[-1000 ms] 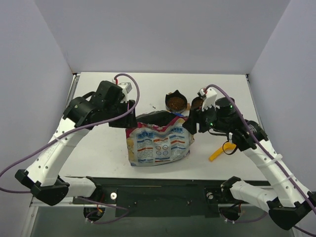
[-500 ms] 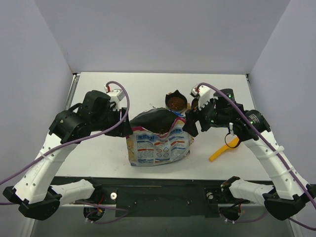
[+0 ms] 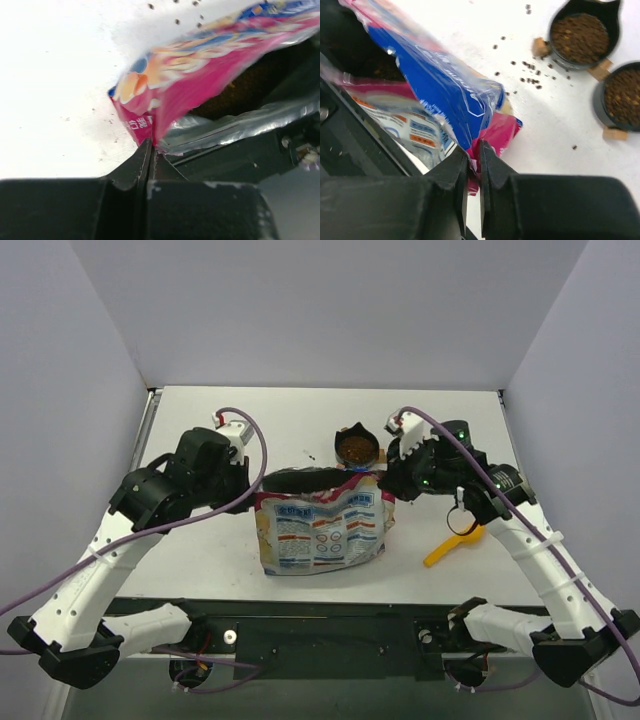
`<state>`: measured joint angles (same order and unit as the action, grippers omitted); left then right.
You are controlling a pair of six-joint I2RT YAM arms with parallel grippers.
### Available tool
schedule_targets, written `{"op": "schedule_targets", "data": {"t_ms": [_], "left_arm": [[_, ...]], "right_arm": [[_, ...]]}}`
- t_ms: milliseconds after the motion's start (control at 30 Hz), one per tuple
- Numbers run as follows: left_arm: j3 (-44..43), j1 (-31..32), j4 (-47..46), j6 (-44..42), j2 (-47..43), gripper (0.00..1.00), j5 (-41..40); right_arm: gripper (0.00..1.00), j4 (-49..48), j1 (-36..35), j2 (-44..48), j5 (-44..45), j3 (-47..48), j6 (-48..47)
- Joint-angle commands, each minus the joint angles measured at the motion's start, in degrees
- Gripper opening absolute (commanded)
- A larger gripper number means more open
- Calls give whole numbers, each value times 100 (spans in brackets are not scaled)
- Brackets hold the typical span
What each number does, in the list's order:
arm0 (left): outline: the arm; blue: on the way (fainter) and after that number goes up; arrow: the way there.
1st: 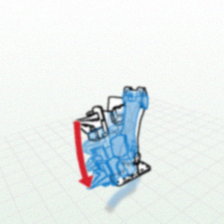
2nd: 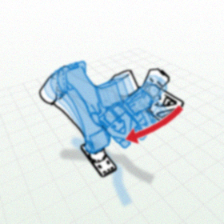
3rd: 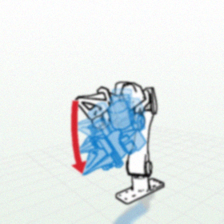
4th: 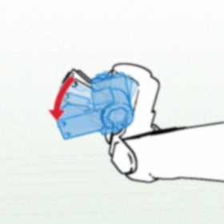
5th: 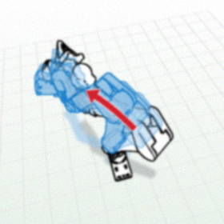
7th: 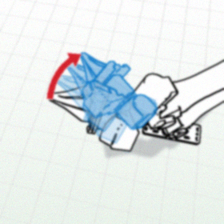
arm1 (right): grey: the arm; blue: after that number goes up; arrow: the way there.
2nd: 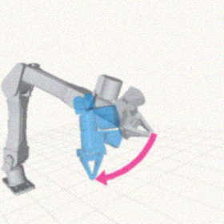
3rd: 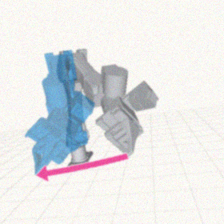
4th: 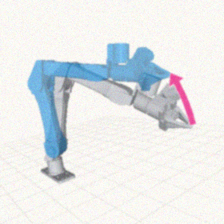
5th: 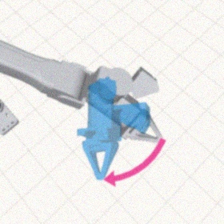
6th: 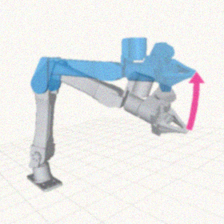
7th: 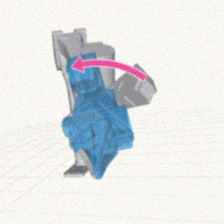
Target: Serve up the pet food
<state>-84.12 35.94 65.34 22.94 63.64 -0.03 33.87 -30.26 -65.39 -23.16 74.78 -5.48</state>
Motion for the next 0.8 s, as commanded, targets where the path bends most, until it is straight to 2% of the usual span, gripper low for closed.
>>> {"op": "schedule_targets", "data": {"t_ms": [0,67,167,333,367,400,433,500,600,733,767], "left_arm": [[-211,-236,15,308,-236,0,-2280],[-9,-420,-449,45,-578,0,-1898],[273,-588,-1022,53,-870,0,-1132],[-217,-711,-918,649,-616,0,-69],[-289,-772,-918,650,-502,6,638],[-394,-790,-953,650,-458,14,984],[-404,-791,-997,668,-396,32,1344],[-256,-791,-1110,703,-396,42,1619],[-61,-791,-1400,493,-379,45,1778],[281,-791,-1981,27,-247,48,2480],[351,-782,-2129,-139,-186,49,2586]], "right_arm": [[0,-389,784,912,864,-683,371],[0,-530,1004,1343,927,-947,363],[0,-329,952,1214,87,-808,363],[0,-258,478,914,-233,-562,460],[5,-240,416,879,-294,-527,486],[14,-188,407,800,-390,-439,503],[28,-153,407,756,-435,-377,530],[43,-21,407,650,-514,-245,504],[52,198,416,597,-523,-105,433],[69,340,407,772,-523,-122,293],[70,349,407,816,-532,-157,267]]}}
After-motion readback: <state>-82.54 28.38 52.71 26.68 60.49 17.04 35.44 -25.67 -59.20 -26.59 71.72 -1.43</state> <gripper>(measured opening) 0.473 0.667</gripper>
